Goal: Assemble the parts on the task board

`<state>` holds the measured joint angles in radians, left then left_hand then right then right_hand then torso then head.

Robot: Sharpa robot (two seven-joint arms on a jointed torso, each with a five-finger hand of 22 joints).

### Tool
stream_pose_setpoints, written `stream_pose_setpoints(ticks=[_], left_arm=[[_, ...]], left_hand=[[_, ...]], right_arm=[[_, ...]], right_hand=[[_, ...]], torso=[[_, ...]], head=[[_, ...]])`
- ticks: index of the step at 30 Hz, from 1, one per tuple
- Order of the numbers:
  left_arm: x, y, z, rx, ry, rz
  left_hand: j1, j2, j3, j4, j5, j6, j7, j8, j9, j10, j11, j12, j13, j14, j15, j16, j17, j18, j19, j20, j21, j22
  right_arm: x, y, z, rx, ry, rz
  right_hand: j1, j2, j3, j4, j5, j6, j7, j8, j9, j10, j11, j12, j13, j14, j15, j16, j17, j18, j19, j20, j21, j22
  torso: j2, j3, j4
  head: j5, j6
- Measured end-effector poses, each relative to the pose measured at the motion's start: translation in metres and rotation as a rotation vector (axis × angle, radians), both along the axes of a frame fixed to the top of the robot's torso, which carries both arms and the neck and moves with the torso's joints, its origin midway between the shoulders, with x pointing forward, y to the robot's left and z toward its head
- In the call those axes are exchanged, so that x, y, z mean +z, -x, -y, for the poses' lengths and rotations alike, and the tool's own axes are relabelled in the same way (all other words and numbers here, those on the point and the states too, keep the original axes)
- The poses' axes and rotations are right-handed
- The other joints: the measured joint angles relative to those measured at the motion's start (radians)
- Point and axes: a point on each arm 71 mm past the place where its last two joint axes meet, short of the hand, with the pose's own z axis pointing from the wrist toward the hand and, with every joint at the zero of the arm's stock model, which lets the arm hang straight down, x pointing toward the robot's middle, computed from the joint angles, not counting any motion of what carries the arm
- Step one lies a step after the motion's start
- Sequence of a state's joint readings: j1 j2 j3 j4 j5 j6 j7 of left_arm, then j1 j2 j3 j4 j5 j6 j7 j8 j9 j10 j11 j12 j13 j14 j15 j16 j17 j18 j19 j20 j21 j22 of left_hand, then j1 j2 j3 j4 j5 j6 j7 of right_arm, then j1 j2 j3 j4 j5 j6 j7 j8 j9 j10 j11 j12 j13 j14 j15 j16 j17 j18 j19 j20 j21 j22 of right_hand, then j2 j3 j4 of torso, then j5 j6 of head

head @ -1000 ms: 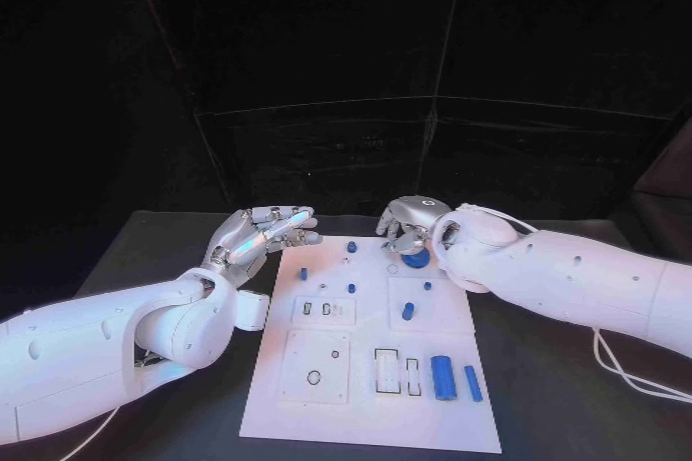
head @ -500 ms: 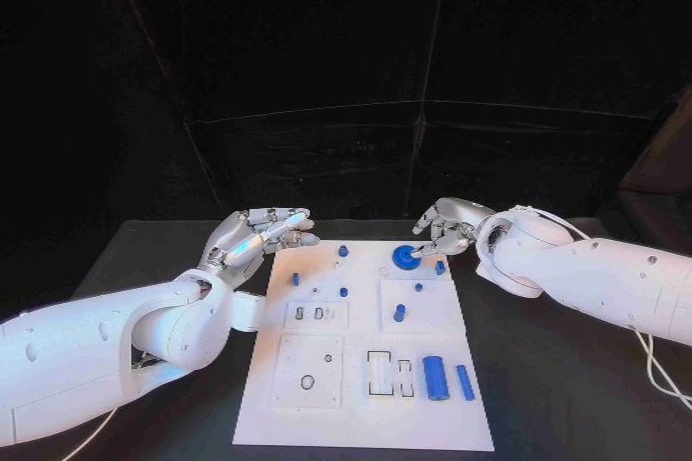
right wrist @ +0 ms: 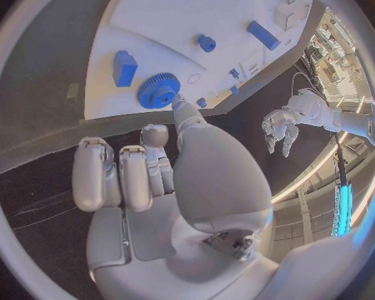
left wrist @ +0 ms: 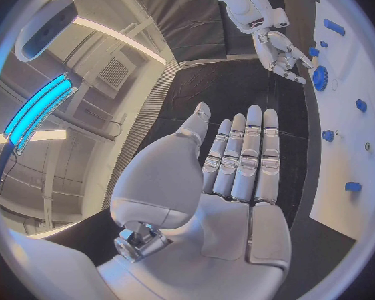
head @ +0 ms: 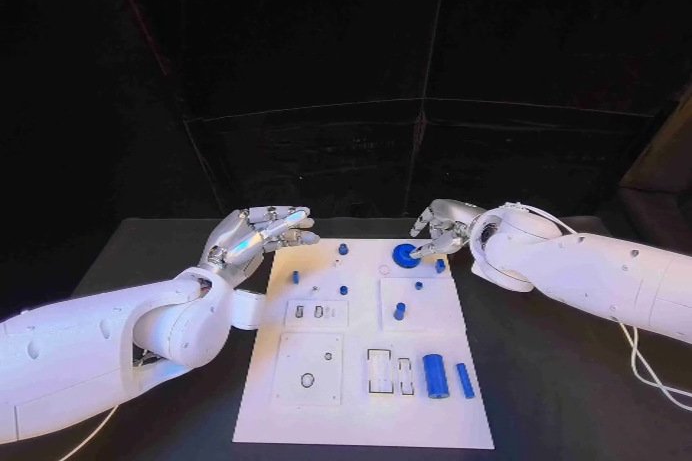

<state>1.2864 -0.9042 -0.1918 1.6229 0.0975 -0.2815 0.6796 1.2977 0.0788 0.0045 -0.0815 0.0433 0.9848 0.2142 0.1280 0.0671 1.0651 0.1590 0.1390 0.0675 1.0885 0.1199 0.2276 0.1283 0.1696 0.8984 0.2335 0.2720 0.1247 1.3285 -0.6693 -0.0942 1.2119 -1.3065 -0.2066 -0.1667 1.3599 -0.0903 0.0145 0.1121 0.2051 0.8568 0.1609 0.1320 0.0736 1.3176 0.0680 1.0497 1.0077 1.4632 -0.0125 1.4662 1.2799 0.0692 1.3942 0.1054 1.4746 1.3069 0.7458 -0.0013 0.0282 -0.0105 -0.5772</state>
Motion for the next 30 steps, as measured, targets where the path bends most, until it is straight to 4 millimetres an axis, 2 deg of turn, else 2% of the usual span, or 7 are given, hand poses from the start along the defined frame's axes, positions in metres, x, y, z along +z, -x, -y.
stream_pose_setpoints(ticks=[8, 19, 21, 30], left_arm=[[0.0, 0.0, 0.0, -0.002, 0.0, 0.0], [0.0, -0.001, 0.001, -0.003, 0.001, 0.0], [0.0, -0.001, 0.001, -0.003, 0.001, 0.0], [0.0, -0.001, 0.001, -0.004, 0.001, 0.0]], left_hand=[[0.0, 0.0, 0.0, 0.0, 0.0, 0.0, 0.0, 0.0, 0.0, 0.0, 0.0, 0.0, 0.0, 0.0, 0.0, 0.0, 0.0, 0.0, 0.0, 0.0, 0.0, 0.0], [0.0, 0.0, 0.003, -0.003, 0.0, 0.0, 0.0, -0.004, 0.0, 0.0, 0.0, 0.0, 0.0, 0.0, 0.0, 0.0, 0.0, 0.0, 0.0, 0.0, 0.0, 0.0], [0.0, 0.0, 0.003, -0.003, 0.0, 0.0, 0.0, -0.004, 0.0, 0.0, 0.0, -0.004, 0.0, 0.0, 0.0, 0.0, 0.0, 0.0, 0.0, 0.0, 0.0, -0.001], [0.0, 0.0, 0.003, -0.003, 0.0, 0.0, 0.0, -0.004, 0.0, 0.0, 0.0, -0.004, 0.0, 0.0, 0.0, 0.0, 0.0, 0.0, 0.0, 0.0, 0.0, -0.001]], right_arm=[[-0.003, 0.0, -0.009, 0.024, 0.029, -0.012], [-0.009, -0.002, -0.015, 0.038, 0.072, -0.024], [-0.011, -0.002, -0.016, 0.04, 0.079, -0.025], [-0.012, -0.005, -0.018, 0.041, 0.105, -0.022]], right_hand=[[0.01, 0.01, -0.009, -0.003, 0.004, 0.0, 0.0, 0.016, 0.0, 0.055, 0.006, 0.18, 0.19, 0.004, 0.004, 0.015, 0.028, 0.0, 0.011, 0.003, 0.008, 0.001], [0.016, 0.016, -0.013, -0.007, 0.009, 0.0, 0.0, 0.022, 0.0, 0.071, 0.004, 0.22, 0.238, 0.004, 0.004, 0.019, 0.028, 0.0, 0.018, 0.004, 0.012, 0.001], [0.019, 0.02, -0.012, -0.008, 0.009, 0.0, 0.0, 0.022, 0.0, 0.073, 0.005, 0.224, 0.241, 0.004, 0.004, 0.019, 0.028, -0.016, 0.018, 0.003, 0.012, 0.001], [0.031, 0.031, 0.0, -0.02, 0.008, 0.004, 0.002, 0.027, -0.001, 0.073, 0.005, 0.234, 0.253, 0.004, 0.004, 0.023, 0.028, -0.016, 0.021, 0.007, 0.016, 0.001]], torso=[[0.0, -0.0006, -0.0001], [0.0, -0.0003, -0.0007], [0.0, -0.0003, -0.0007], [0.0, 0.0003, -0.0007]], head=[[0.002, -0.005], [0.003, -0.008], [0.004, -0.009], [0.004, -0.011]])
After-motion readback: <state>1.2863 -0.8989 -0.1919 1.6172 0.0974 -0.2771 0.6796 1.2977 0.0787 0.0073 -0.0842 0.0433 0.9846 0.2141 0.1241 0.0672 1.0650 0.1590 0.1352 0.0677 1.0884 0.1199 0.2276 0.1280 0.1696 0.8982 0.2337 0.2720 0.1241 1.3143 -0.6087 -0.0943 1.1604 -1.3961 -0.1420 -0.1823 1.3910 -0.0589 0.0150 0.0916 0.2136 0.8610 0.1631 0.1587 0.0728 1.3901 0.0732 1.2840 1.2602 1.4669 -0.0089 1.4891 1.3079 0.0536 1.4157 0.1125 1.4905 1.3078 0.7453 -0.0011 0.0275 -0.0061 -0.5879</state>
